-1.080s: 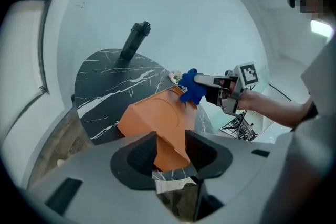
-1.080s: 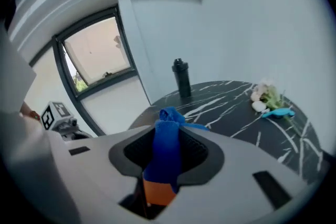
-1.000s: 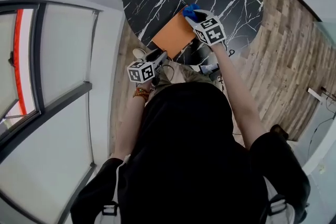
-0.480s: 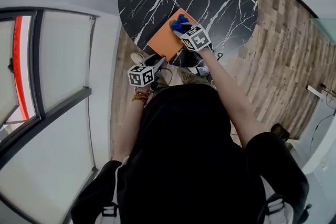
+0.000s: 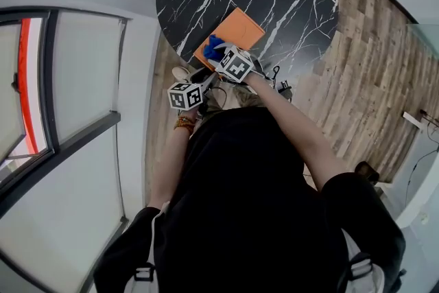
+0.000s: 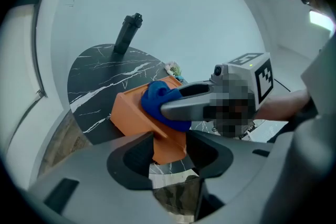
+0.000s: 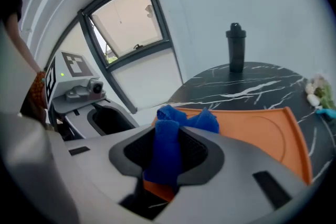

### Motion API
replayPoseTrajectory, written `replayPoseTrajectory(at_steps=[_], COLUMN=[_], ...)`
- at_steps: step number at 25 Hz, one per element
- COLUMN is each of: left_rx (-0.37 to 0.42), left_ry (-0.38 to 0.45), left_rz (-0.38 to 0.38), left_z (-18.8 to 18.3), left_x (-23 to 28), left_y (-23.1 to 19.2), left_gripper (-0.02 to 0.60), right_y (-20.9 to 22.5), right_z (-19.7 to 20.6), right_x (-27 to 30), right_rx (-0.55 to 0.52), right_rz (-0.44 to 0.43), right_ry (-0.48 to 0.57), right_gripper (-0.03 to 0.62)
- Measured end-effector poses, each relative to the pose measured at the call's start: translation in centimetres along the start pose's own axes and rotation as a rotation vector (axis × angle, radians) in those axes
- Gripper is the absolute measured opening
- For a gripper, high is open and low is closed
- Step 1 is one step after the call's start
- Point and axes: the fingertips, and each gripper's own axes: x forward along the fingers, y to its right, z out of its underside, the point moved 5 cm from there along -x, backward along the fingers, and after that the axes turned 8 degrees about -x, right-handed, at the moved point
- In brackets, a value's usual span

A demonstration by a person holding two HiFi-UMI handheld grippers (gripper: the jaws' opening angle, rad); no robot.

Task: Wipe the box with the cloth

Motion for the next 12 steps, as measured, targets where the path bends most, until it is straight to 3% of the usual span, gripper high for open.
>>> replayPoseTrajectory(at_steps=[8, 12], left_rx=[0.002, -0.040], left_ry=[0.000, 0.001], left_rz=[0.011, 0.047], left_z=[0.0, 0.1], left_x=[0.1, -0.1], left_y=[0.1, 0.1], left_gripper=[0.190, 0.193], right_y=[-0.3, -0.6], right_z=[-1.0, -0.7], right_x=[0.7, -0.3], right_rx=[0.125, 0.179], right_rz=[-0.159, -0.227], right_ry=[0.030, 0.115], right_gripper=[0.117, 0.117])
